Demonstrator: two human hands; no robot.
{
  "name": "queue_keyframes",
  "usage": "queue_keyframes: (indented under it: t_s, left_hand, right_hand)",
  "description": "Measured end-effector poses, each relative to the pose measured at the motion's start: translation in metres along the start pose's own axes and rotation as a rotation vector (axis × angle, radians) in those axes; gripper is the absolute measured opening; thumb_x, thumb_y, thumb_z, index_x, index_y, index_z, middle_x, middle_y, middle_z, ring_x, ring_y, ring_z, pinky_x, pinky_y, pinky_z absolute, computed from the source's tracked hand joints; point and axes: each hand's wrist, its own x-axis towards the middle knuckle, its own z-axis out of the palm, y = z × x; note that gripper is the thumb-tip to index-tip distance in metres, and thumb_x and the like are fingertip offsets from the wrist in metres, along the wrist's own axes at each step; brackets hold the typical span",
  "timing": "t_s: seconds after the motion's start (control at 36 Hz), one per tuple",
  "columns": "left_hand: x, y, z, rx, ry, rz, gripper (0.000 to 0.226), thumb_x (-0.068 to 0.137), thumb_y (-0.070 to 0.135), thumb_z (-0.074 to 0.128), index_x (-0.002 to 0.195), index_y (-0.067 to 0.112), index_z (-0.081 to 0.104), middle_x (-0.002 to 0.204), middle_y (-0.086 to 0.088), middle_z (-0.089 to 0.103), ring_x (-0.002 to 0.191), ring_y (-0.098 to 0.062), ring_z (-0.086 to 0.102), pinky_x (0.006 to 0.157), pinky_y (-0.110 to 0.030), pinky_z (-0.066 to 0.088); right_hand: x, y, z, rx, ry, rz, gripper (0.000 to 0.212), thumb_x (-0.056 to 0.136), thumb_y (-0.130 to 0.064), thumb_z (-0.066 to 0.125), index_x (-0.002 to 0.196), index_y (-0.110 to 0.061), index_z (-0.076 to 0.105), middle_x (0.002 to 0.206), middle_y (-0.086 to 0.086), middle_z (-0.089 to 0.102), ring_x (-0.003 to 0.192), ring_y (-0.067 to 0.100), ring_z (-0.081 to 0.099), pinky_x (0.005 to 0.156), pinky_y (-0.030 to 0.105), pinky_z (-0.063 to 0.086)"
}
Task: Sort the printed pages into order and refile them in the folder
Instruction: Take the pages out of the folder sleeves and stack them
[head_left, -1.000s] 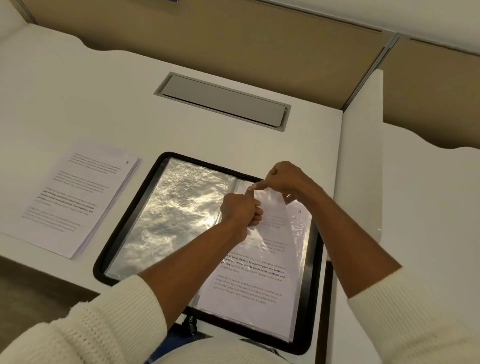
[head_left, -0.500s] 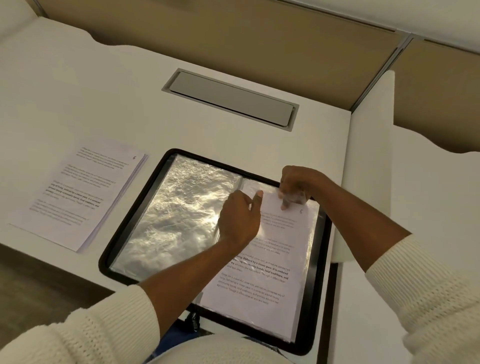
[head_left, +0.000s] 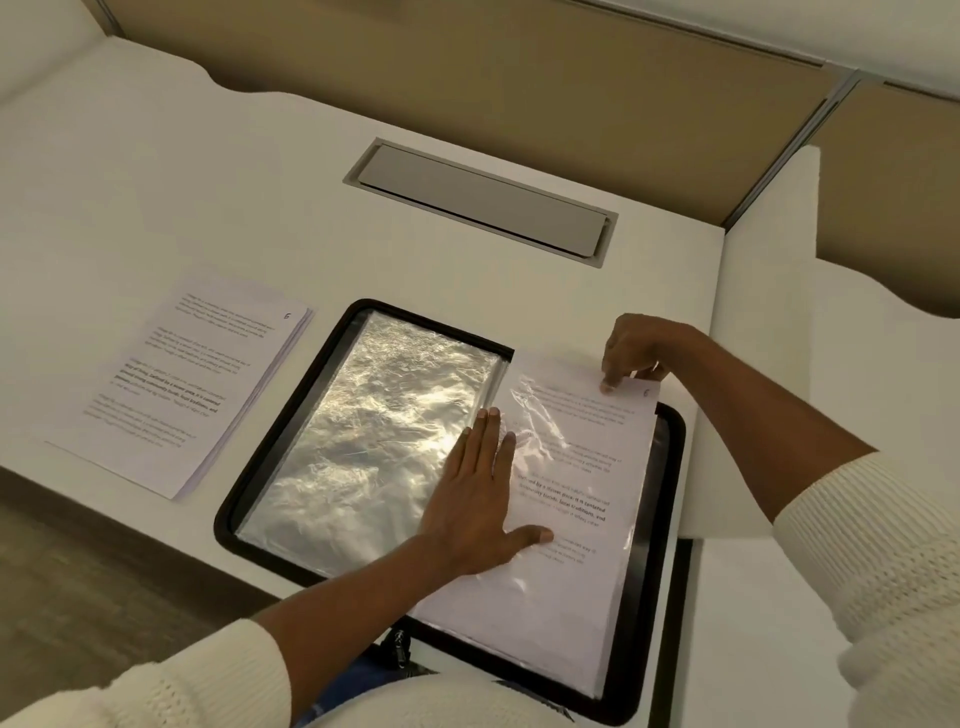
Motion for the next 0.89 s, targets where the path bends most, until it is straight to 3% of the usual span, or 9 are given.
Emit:
queue_keyframes:
  t_s: [0.17,0.28,0.36,0.44,0.56,0.69,0.81,0.89]
  left_hand:
    - [-0.003,0.001,-0.003,0.052,-0.010,0.049,0.134,0.082,0.099,0.034,0.166,0.003,-0.007,0.167,-0.019,-0.035,0.155,-0.030,-0.035,0.131,-0.052,-0.003]
    - [-0.005,0.000,-0.003,0.071,-0.024,0.070,0.132,0.084,0.099,0.029,0.165,0.002,-0.007,0.167,-0.021,-0.034,0.156,-0.034,-0.033,0.131,-0.056,0.000]
    - [-0.006,-0.001,-0.003,0.097,-0.041,0.076,0.130,0.085,0.099,0.024,0.165,0.002,-0.009,0.167,-0.021,-0.035,0.155,-0.034,-0.034,0.130,-0.057,0.000]
    - [-0.007,-0.001,-0.002,0.097,-0.028,0.080,0.129,0.085,0.098,0.024,0.165,0.002,-0.007,0.168,-0.021,-0.033,0.156,-0.034,-0.031,0.130,-0.058,0.002]
    - [-0.007,-0.001,-0.002,0.101,-0.024,0.072,0.129,0.085,0.098,0.026,0.166,0.002,-0.006,0.168,-0.020,-0.032,0.157,-0.034,-0.031,0.130,-0.058,0.003]
    - [-0.008,-0.002,0.000,0.110,-0.029,0.066,0.129,0.085,0.098,0.025,0.166,0.003,-0.007,0.169,-0.020,-0.031,0.157,-0.034,-0.031,0.130,-0.059,0.003]
    - [-0.007,-0.002,-0.001,0.096,-0.045,0.064,0.130,0.084,0.099,0.024,0.165,0.003,-0.008,0.168,-0.020,-0.033,0.156,-0.034,-0.033,0.130,-0.059,0.001]
    - [-0.007,-0.002,-0.003,0.023,-0.047,0.062,0.131,0.084,0.099,0.028,0.165,0.005,-0.012,0.166,-0.016,-0.038,0.154,-0.030,-0.037,0.130,-0.056,-0.003]
  right_hand:
    - [0.019,0.016,-0.015,-0.035,0.354,-0.040,0.051,0.069,-0.031,0.097,0.107,-0.011,0.070,0.106,0.007,0.072,0.100,0.029,0.068,0.092,0.046,0.059]
    - [0.006,0.017,-0.028,0.031,0.596,-0.084,0.022,0.079,-0.025,0.089,0.089,-0.020,0.070,0.102,0.005,0.071,0.091,0.025,0.063,0.078,0.036,0.051]
    - [0.001,0.019,-0.040,0.118,0.777,-0.117,0.013,0.085,-0.021,0.084,0.090,-0.022,0.072,0.102,0.005,0.072,0.094,0.028,0.066,0.076,0.034,0.045]
    - [-0.006,0.016,-0.053,0.196,0.908,-0.149,0.011,0.085,-0.021,0.082,0.091,-0.024,0.073,0.101,0.005,0.075,0.099,0.030,0.069,0.080,0.034,0.046]
    - [-0.023,0.008,-0.069,0.255,1.041,-0.207,0.006,0.091,-0.021,0.074,0.094,-0.026,0.072,0.094,-0.004,0.072,0.089,0.019,0.063,0.080,0.033,0.044]
    - [-0.046,0.000,-0.082,0.293,1.197,-0.368,0.005,0.092,-0.022,0.074,0.096,-0.022,0.070,0.102,-0.004,0.075,0.086,0.008,0.058,0.073,0.027,0.037]
    - [-0.067,-0.010,-0.086,0.312,1.313,-0.550,0.010,0.090,-0.026,0.073,0.095,-0.018,0.071,0.099,-0.002,0.076,0.086,0.009,0.065,0.070,0.025,0.042]
    - [-0.084,-0.016,-0.081,0.268,1.342,-0.685,0.014,0.091,-0.029,0.072,0.095,-0.016,0.071,0.099,0.000,0.076,0.088,0.015,0.068,0.072,0.032,0.050]
